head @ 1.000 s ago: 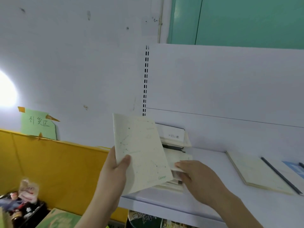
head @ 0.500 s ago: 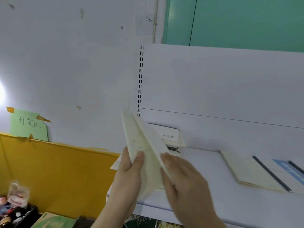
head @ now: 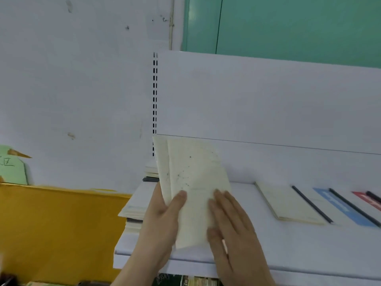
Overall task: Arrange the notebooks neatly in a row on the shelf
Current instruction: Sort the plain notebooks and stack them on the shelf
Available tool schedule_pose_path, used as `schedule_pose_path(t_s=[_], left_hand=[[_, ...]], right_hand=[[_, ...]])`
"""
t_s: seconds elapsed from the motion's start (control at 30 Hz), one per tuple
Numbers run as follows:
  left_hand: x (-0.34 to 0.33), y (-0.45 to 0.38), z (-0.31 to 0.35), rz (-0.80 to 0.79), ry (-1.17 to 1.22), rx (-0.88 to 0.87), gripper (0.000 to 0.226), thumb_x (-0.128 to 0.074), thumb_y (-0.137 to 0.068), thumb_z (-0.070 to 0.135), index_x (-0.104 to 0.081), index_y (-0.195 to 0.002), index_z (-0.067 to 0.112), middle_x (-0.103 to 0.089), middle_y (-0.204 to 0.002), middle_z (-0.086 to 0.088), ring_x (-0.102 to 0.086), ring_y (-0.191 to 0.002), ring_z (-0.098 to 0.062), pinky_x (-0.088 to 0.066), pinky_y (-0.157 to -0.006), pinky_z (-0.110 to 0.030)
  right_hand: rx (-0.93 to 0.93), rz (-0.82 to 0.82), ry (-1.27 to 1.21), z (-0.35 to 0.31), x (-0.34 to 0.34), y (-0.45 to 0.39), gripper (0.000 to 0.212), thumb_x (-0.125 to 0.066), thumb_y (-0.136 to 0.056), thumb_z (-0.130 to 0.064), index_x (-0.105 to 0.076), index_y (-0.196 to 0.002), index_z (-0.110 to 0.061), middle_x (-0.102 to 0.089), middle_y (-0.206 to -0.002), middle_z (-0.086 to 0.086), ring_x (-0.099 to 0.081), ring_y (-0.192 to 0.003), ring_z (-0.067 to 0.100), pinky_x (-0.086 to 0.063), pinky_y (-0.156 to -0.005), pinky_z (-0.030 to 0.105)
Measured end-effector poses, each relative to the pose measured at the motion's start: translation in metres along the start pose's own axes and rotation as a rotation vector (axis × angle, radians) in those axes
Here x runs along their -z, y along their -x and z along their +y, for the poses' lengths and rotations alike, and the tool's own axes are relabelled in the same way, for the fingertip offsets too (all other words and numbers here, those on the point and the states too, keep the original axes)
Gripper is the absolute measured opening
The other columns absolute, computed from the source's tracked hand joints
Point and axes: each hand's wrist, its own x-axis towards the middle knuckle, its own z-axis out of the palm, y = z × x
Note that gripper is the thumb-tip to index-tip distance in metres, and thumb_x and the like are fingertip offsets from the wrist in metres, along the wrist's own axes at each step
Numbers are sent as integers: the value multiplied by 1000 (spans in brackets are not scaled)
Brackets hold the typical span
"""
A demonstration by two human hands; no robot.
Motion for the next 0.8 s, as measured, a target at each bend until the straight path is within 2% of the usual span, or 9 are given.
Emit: schedule_pose_path(t_s=[0.07, 0.1, 0.17, 0.37, 0.43, 0.53, 0.6, 0.7, 0.8], left_hand=[[-6, -1, -4, -44, -6, 6, 25, -57, -99, 25, -60, -117, 41, -74, -107, 12, -71, -99, -14, -58, -87, -47], [-11, 0, -6, -75, -8, 15, 25, -57, -99, 25, -59, -117, 42, -73, -108, 12, -71, -98, -13, -58, -87, -47], [-22, 1, -10, -139, 0, 55, 27, -55, -100, 24, -60, -117, 44, -73, -108, 14, -71, -97, -12, -59, -85, -45], [-67, 4, -23, -324, -29, 125, 26, -51, -102, 23, -59, -112, 46, -73, -100, 22, -72, -88, -4, -59, -76, -32], [-83, 3, -30, -373, -104, 126, 19, -50, -103, 31, -57, -112, 45, -71, -98, 27, -70, -88, 0, -58, -77, -28], [-112, 6, -40, -447, -244, 130, 18, -46, -102, 41, -58, -115, 46, -71, -105, 27, -67, -101, -2, -56, -91, -35], [-133, 8, -49, -415, -286, 85, 16, -47, -102, 41, -58, -113, 45, -70, -107, 24, -66, -102, -2, -56, -92, -37], [-165, 10, -60, -327, -292, 22, 11, -50, -101, 38, -55, -110, 39, -68, -108, 20, -65, -97, -1, -56, -81, -30], [-198, 6, -71, -264, -207, 69, 17, -57, -99, 35, -54, -116, 36, -68, -109, 13, -66, -98, -9, -57, -78, -31]], right_hand=[[-372, -8, -116, 8, 16, -1, 51, -27, -97, -55, -25, -146, -41, -19, -156, -20, -23, -140, 0, -32, -112, 30], [-541, -65, -211, 11, 22, 0, 56, -29, -93, -60, -17, -146, -45, -23, -151, -24, -31, -132, -5, -34, -107, 25], [-727, -112, -337, 15, 33, 1, 64, -37, -91, -57, -14, -149, -42, -33, -140, -26, -42, -111, -8, -38, -98, 21], [-813, -31, -305, 38, 75, 25, 66, -51, -92, -51, -20, -149, -42, -33, -146, -27, -41, -130, 2, -39, -110, 36], [-813, -16, -231, 51, 92, 33, 66, -51, -93, -50, -19, -150, -42, -32, -144, -29, -42, -129, 1, -38, -110, 32], [-751, -1, -97, 71, 114, 42, 66, -49, -95, -45, -16, -151, -36, -29, -136, -30, -36, -120, -4, -30, -101, 17], [-752, -6, -76, 85, 126, 46, 65, -46, -97, -43, -13, -151, -36, -25, -134, -33, -32, -117, -7, -25, -97, 12], [-746, -6, -80, 109, 138, 53, 61, -42, -98, -41, -6, -148, -42, -18, -128, -42, -29, -116, -10, -23, -93, 4], [-706, 5, -72, 140, 147, 58, 61, -42, -98, -38, -9, -149, -39, -20, -136, -35, -29, -119, -10, -27, -104, 12]])
